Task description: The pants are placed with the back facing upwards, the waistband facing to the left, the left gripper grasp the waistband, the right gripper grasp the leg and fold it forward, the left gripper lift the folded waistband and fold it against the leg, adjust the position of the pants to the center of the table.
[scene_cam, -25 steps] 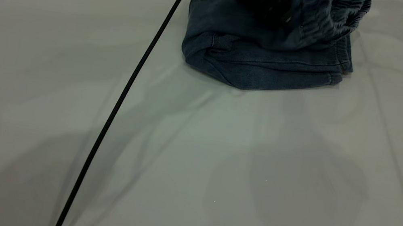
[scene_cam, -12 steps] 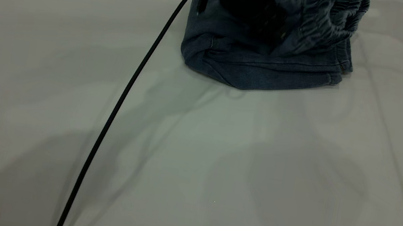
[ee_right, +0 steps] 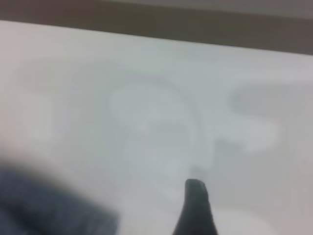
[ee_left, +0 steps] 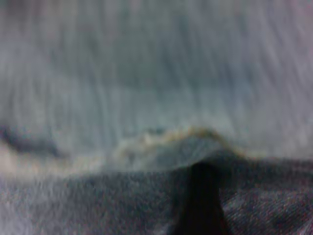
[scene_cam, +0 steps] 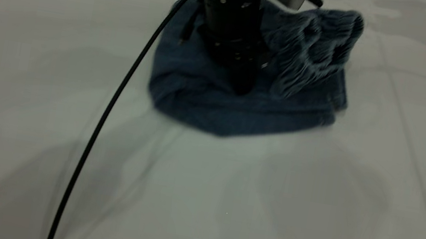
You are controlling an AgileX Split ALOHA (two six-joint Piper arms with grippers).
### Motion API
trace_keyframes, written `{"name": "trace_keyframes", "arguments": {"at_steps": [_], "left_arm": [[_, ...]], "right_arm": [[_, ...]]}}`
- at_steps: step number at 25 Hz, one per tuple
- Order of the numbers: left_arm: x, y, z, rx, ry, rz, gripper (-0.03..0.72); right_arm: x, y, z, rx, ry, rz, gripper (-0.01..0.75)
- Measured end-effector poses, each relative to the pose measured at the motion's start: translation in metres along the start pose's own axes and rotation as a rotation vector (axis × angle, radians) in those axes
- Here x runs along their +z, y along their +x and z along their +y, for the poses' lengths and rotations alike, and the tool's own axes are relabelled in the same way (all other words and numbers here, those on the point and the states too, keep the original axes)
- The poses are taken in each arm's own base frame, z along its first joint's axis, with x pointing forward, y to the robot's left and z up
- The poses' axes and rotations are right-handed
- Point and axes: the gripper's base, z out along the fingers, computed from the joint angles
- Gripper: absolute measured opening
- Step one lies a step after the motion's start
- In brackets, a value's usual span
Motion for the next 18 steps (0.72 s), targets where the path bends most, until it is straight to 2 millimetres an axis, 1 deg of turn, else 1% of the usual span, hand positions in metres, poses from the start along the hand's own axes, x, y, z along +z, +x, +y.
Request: {"name": "trace_keyframes", "arguments": {"at_steps": [3,5,7,10,12,13,15,18], "left_arm": [[-0.008,0.008,-0.004,-0.002,0.035,0.083,0.488],[-0.017,0.004,-0.004,0.001,0.031,0.070,0.488],[-0.033,-0.007,-0.002,0.006,0.008,0.001,0.488],[-0.064,-0.023,-0.001,-0.015,-0.007,-0.122,0.488],[-0.082,-0.030,-0.001,-0.010,-0.028,-0.185,0.488],[-0.087,-0.032,0.000,-0.007,-0.038,-0.207,0.488],[-0.093,-0.035,0.000,-0.005,-0.046,-0.229,0.488],[-0.088,-0.035,0.001,-0.005,-0.042,-0.218,0.488]], "right_arm": [[0.000,0.000,0.000,0.000,-0.001,0.000,0.465],[0.000,0.000,0.000,0.001,-0.004,-0.001,0.465],[0.000,0.000,0.000,0.001,-0.004,-0.001,0.465],[-0.001,0.000,0.000,0.001,-0.004,-0.002,0.465],[-0.004,-0.002,0.001,0.000,-0.003,-0.008,0.465],[-0.006,-0.003,0.001,0.000,-0.002,-0.013,0.465],[-0.010,-0.004,0.002,-0.002,-0.002,-0.019,0.465],[-0.016,-0.006,0.003,-0.004,-0.001,-0.031,0.465]]}}
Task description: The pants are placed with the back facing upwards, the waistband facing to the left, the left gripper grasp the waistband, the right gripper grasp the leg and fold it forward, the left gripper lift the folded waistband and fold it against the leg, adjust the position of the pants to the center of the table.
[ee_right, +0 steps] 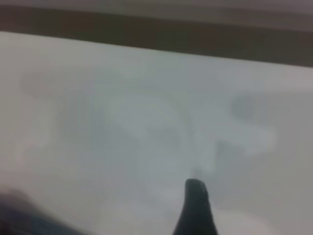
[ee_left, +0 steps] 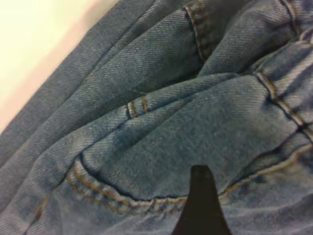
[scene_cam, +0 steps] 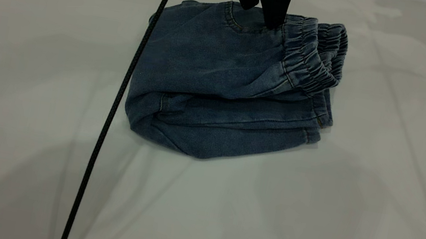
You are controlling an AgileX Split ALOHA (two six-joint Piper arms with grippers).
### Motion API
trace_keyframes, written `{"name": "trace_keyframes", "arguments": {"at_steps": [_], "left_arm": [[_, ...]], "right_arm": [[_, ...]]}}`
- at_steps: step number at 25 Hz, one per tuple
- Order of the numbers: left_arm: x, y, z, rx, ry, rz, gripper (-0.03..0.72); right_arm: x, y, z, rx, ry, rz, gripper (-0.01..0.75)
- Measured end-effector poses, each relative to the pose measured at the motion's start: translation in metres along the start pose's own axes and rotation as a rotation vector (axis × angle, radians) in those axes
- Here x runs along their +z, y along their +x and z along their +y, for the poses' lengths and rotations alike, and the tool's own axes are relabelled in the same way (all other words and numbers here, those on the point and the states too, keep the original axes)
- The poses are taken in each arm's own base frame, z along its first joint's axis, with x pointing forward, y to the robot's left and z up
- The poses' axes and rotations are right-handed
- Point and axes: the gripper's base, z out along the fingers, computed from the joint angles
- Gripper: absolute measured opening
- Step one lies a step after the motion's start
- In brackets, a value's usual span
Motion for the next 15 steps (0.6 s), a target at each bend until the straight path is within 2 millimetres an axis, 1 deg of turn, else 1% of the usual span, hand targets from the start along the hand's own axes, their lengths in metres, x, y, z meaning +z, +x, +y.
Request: {"name": "trace_keyframes", "arguments": {"at_steps": [4,7,10,12,15], "left_arm": [[0.018,0.004,0.001,-0.004,0.009,0.033,0.488],[0.036,0.004,0.003,-0.010,0.009,0.027,0.488],[0.058,0.004,0.004,-0.026,0.021,0.002,0.488],[0.075,0.009,0.005,-0.032,0.032,0.025,0.488],[0.088,0.012,0.006,-0.033,0.034,0.043,0.486]], "right_arm": [[-0.004,-0.002,0.001,-0.002,0.001,-0.008,0.465],[-0.006,-0.003,0.001,-0.002,-0.001,-0.012,0.465],[-0.007,-0.003,0.002,-0.002,-0.003,-0.013,0.465],[-0.009,-0.003,0.002,-0.003,-0.002,-0.017,0.465],[-0.019,-0.007,0.004,-0.007,0.000,-0.036,0.465]]}}
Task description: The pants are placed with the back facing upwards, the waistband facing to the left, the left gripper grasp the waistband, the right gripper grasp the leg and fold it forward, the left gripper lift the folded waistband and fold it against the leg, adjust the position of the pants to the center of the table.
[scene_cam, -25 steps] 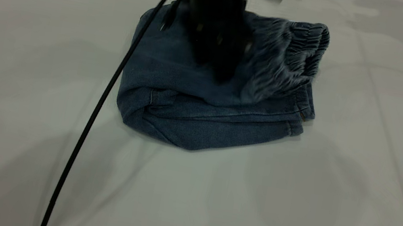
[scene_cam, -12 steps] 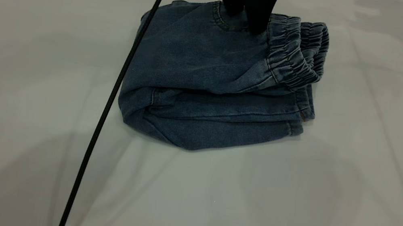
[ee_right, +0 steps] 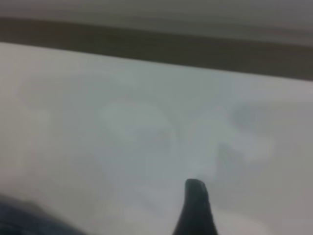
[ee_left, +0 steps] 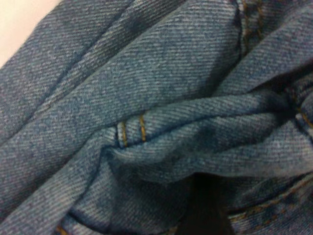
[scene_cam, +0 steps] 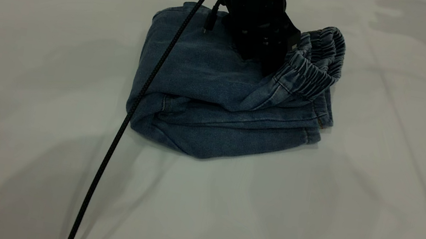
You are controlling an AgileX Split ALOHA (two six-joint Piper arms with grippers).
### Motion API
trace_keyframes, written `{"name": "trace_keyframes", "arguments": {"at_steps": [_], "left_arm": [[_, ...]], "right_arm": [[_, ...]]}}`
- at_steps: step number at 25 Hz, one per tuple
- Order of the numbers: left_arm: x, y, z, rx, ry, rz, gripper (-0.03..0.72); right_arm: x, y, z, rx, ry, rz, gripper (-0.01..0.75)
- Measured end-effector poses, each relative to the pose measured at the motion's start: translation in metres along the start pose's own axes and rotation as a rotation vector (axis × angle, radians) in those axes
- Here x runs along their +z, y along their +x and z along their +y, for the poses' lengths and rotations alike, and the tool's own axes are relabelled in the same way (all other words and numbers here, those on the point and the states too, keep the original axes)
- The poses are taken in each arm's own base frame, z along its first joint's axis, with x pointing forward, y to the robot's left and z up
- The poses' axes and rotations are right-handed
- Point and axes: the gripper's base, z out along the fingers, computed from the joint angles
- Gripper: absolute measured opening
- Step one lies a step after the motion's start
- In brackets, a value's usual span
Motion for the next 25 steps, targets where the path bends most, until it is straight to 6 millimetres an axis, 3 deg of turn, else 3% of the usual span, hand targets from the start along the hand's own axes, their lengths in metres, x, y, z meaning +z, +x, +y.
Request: {"name": "trace_keyframes", "arguments": {"at_steps": [3,8,15,25], "left_arm": [[0.000,-0.001,0.000,0.000,-0.001,-0.002,0.486],[-0.025,-0.008,-0.001,0.016,0.001,0.011,0.486],[-0.105,-0.039,0.001,0.017,-0.130,-0.225,0.486],[-0.212,-0.036,0.006,-0.095,-0.372,-0.378,0.486]], "right_arm": [[-0.018,-0.007,0.004,-0.007,0.002,-0.034,0.465],[-0.060,-0.020,0.012,-0.017,0.004,-0.112,0.465],[-0.135,-0.035,0.028,-0.016,0.014,-0.248,0.465],[-0.235,-0.038,0.055,-0.004,-0.024,-0.426,0.465]]}}
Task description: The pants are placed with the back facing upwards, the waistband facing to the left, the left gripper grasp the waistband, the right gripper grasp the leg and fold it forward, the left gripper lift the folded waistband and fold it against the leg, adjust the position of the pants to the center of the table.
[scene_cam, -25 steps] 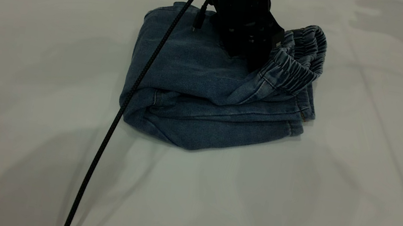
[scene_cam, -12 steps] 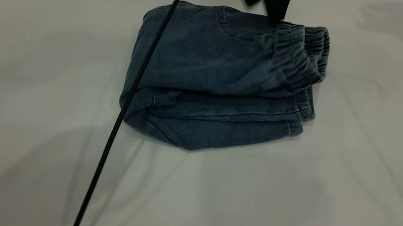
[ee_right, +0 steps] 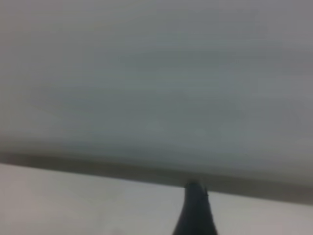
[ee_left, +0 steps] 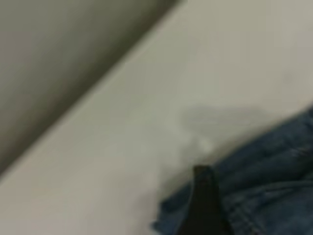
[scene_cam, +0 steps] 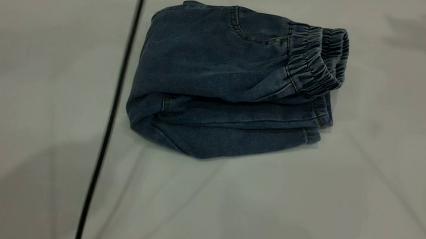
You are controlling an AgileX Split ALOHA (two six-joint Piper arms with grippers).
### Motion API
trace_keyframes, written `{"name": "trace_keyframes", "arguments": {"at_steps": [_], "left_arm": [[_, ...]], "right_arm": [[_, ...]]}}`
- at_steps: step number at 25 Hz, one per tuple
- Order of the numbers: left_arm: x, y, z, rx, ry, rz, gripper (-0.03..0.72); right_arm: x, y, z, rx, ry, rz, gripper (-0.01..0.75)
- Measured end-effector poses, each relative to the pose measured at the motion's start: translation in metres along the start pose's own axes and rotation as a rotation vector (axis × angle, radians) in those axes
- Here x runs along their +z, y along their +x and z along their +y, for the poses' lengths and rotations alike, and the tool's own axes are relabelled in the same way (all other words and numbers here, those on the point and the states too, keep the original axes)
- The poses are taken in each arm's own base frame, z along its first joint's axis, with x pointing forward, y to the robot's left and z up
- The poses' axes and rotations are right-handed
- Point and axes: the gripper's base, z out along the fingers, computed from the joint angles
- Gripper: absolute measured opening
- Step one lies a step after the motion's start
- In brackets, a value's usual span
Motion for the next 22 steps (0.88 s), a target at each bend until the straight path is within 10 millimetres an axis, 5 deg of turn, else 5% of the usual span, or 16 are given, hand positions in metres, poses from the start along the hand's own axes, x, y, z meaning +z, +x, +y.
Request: {"name": "trace_keyframes", "arguments": {"at_steps": [10,22], "left_arm": [[-0.126,-0.020,0.032,-0.064,-0.154,-0.201,0.486],[-0.232,0.016,0.051,-0.120,-0.278,-0.224,0.486]], "right_arm": [[-0.064,-0.002,0.020,0.004,-0.019,-0.007,0.465],[-0.128,0.042,0.049,-0.002,-0.138,0.083,0.465]]}}
